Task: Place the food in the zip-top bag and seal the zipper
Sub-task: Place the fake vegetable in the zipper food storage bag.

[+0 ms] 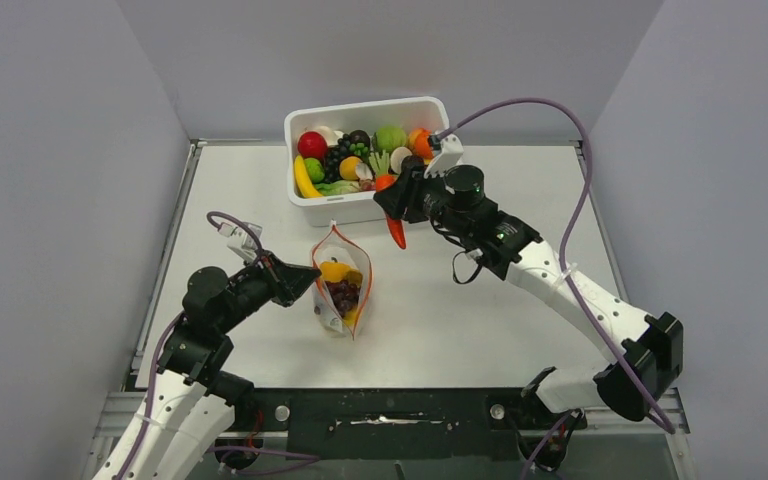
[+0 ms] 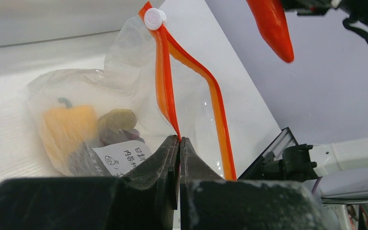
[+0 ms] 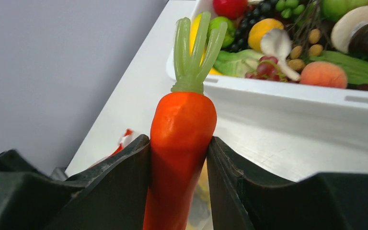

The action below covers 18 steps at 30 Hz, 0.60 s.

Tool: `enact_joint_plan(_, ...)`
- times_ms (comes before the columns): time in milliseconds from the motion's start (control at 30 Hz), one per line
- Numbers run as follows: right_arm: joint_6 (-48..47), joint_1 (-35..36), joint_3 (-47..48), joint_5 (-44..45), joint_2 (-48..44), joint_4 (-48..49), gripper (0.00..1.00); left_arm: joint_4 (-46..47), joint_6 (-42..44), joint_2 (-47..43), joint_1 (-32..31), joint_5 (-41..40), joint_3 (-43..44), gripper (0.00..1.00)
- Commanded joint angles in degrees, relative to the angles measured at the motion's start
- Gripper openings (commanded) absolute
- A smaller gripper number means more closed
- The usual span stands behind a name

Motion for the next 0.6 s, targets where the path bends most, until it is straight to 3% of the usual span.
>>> enact_joint_plan(0,4.8,4.1,-3.3,-1.4,-5.7,4.9,0.33,6.0,-5.8,-0.1,-0.2,-0.7,3.4,0.00)
enact_joint_plan(267,5.3,12.8,-6.8,1.3,-7.0,7.0,0.33,7.7,-7.2,1.0,-0.2,-2.9,3.0,0.00)
enact_joint_plan(567,5.9,16.5,-8.1,2.4,-4.4,5.8,0.32,10.9,-10.4,-0.1,-0.2,-1.2,0.4,0.00)
